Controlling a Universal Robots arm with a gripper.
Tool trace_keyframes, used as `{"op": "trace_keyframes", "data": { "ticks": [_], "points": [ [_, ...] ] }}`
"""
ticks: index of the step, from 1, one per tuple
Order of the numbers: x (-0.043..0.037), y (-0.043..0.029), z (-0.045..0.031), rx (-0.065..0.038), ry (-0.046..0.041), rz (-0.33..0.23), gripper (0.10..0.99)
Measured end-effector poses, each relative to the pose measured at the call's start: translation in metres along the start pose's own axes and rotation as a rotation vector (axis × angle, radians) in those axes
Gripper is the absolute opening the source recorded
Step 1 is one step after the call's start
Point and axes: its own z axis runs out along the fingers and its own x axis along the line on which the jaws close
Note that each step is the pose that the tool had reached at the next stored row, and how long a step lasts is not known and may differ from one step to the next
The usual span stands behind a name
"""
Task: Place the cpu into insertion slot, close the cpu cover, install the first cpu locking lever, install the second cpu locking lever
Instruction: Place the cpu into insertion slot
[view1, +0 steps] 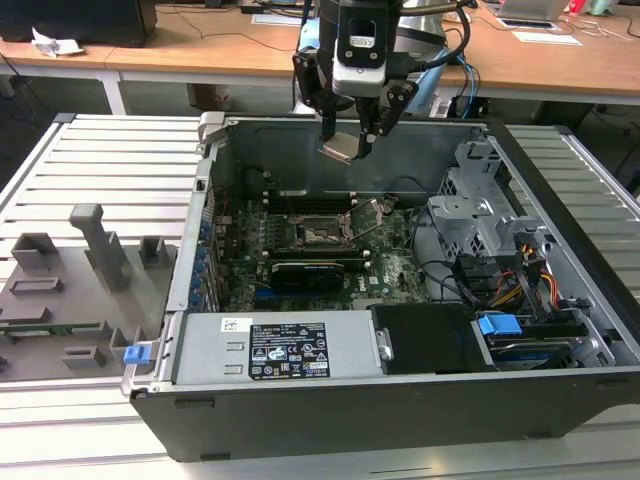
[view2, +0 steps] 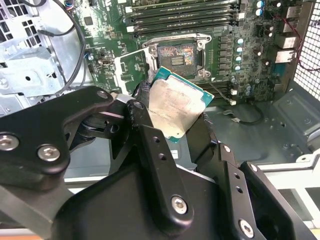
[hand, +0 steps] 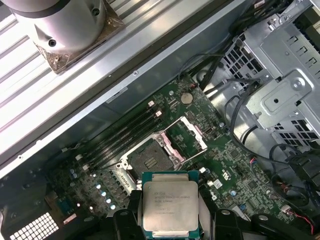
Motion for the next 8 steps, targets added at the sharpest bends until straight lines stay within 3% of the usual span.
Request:
{"op": "trace_keyframes", "data": {
  "ticks": [8],
  "points": [
    [0.0,0.0,0.0001,-0.001,-0.003,0.034,0.537]
  ]
}}
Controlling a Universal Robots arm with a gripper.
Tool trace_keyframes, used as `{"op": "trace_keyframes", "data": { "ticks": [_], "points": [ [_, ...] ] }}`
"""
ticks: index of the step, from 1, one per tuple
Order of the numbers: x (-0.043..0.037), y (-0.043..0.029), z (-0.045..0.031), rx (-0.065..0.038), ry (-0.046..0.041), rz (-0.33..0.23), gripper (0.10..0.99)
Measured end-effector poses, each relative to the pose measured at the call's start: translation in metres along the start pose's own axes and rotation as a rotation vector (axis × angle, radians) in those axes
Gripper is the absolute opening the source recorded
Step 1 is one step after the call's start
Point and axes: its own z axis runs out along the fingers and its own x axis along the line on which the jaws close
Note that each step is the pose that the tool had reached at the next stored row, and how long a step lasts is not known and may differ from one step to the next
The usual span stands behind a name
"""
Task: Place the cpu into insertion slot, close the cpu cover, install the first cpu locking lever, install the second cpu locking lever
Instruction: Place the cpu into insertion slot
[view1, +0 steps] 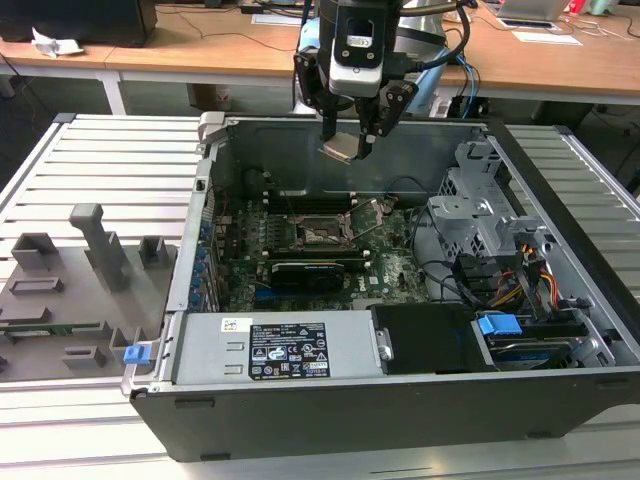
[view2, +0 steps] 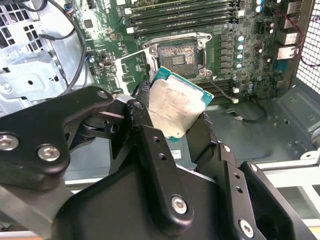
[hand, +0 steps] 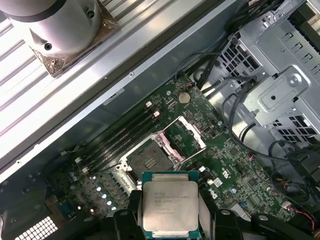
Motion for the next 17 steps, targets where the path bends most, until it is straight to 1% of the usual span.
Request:
{"op": "trace_keyframes", "data": {
  "ticks": [17],
  "points": [
    [0.0,0.0,0.0001,-0.001,-0.0067,0.075,0.537]
  ]
}}
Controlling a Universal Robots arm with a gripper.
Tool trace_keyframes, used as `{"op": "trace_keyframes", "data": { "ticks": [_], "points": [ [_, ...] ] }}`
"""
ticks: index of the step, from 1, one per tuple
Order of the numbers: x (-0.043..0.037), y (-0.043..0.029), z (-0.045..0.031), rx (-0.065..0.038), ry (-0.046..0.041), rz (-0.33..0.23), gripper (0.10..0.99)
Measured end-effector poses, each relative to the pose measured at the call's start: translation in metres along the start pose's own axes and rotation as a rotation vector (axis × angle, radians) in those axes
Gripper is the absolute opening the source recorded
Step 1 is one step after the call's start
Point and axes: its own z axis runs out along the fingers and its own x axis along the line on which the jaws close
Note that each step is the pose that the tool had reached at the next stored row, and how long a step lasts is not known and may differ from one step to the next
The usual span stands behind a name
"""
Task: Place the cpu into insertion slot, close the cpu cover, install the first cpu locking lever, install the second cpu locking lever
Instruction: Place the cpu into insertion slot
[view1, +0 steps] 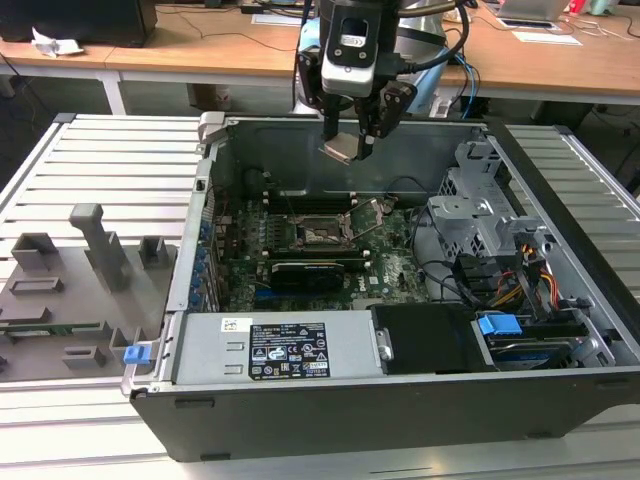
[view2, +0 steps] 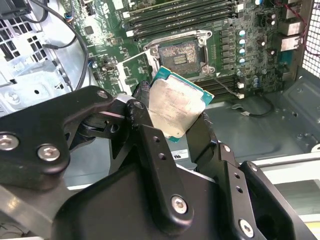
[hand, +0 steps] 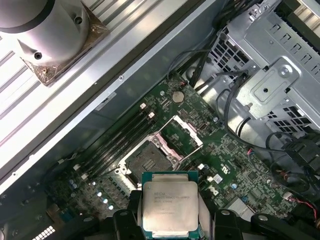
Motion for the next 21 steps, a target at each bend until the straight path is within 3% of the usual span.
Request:
{"op": "trace_keyframes", "data": {
  "ticks": [10,21],
  "points": [
    [0.0,0.0,0.0001,-0.001,-0.0039,0.044,0.537],
    [0.0,-0.0001,0.0009,-0.003,-0.014,0.155,0.537]
  ]
}}
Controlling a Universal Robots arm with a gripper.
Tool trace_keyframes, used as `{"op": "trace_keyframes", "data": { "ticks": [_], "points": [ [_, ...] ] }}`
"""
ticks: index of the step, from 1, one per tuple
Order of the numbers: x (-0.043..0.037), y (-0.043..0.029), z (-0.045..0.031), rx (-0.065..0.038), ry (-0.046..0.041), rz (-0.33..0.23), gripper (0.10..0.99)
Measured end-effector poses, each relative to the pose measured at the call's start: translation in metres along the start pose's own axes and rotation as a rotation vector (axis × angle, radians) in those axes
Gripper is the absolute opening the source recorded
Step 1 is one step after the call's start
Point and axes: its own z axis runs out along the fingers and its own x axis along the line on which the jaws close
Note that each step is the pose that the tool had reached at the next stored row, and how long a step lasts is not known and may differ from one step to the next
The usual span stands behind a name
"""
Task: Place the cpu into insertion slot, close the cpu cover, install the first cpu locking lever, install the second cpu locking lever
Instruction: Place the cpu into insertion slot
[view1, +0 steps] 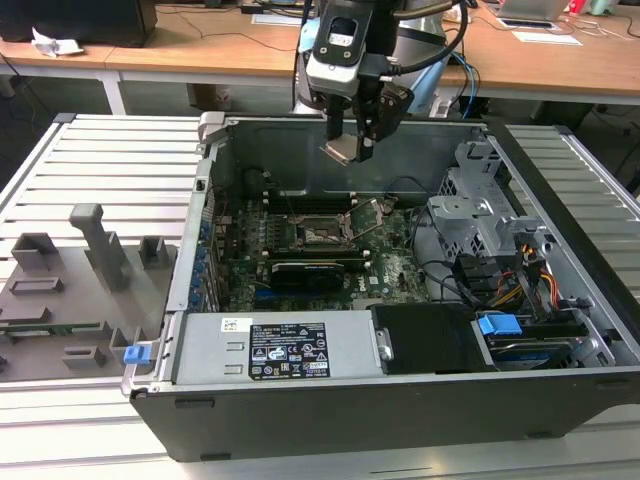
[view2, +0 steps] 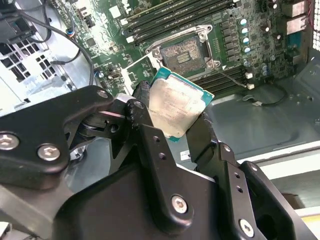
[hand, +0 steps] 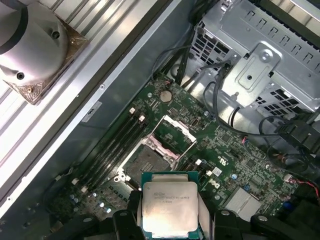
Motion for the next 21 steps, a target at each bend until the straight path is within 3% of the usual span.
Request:
{"op": "trace_keyframes", "data": {
  "ticks": [4,8,21],
  "points": [
    [0.0,-0.0001,0.001,-0.001,-0.0051,0.053,0.537],
    [-0.0001,-0.0003,0.0037,-0.003,-0.0159,0.173,0.537],
    [-0.0002,-0.0009,0.0098,-0.008,-0.0384,0.426,0.537]
  ]
}}
